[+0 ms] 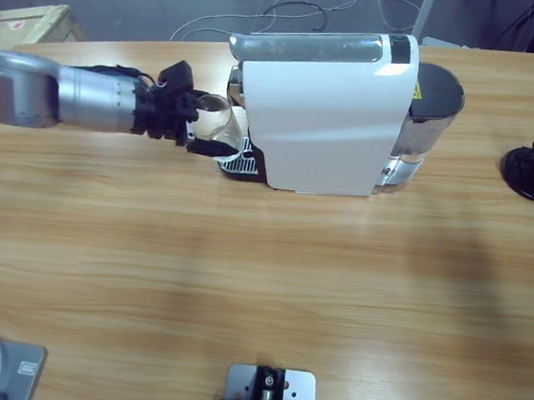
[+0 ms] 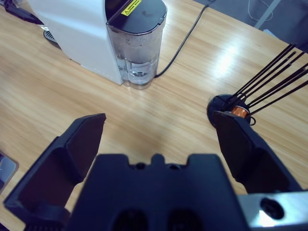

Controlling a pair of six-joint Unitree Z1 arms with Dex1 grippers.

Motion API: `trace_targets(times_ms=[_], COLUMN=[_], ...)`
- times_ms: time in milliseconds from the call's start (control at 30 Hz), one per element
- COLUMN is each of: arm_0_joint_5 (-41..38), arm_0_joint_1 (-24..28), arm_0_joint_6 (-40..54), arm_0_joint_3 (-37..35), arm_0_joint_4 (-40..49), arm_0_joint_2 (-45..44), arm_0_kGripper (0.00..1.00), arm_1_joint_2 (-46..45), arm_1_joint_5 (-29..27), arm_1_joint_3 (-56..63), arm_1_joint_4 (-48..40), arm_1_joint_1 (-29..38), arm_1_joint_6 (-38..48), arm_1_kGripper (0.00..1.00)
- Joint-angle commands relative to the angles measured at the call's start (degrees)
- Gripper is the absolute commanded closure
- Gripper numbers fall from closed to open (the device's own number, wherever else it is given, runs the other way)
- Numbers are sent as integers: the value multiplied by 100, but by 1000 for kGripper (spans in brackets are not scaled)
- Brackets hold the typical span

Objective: Pour coffee

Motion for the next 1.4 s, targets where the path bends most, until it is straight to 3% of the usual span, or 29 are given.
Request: trace_targets(times_ms=[33, 300, 333, 367, 400, 533, 733, 1033, 1133, 1233, 1300, 1333, 1400], arm_0_joint_5=[271, 382, 387, 338, 220, -464, -842, -1123, -650, 888, 1719, 1979, 2391], arm_0_joint_1=[-322, -378, -378, -369, -324, -28, 133, 1385, 1452, 916, 434, 209, -206], arm_0_joint_6=[-47, -49, -70, -140, -210, -279, -295, -615, -1388, -3457, -3897, -4079, -4297], arm_0_joint_3=[-346, -329, -329, -329, -329, -299, -107, 1345, 1842, 1955, 1921, 1840, 1505], arm_0_joint_4=[553, 778, 778, 771, 769, 755, 699, 655, 737, 1449, 1868, 2107, 2848], arm_0_joint_2=[364, 323, 323, 309, 290, 232, 19, -1928, -2923, -4075, -4643, -4764, -4808], arm_0_kGripper=[1000, 983, 495, 67, 37, 18, 18, 18, 11, 9, 7, 6, 4], arm_1_joint_2=[211, 315, 315, 315, 322, 347, 343, 320, 479, 1278, 2124, 2500, 3233], arm_1_joint_5=[92, 103, 105, 112, 112, 156, 154, 150, 133, 143, 163, 207, 421], arm_1_joint_3=[212, 276, 268, 268, 276, 268, 181, 94, -138, -1379, -2736, -3184, -4080], arm_1_joint_4=[-192, -359, -359, -359, -359, -359, -324, -356, -349, 354, 1166, 1342, 1601], arm_1_joint_1=[-165, -193, -193, -193, -193, -193, -200, -202, -202, -445, -773, -882, -1026], arm_1_joint_6=[-59, -59, -59, -59, -59, -59, -68, -68, -86, 46, 48, 50, 55], arm_1_kGripper=[0, 0, 0, 0, 0, 0, 0, 0, 17, 157, 237, 373, 741])
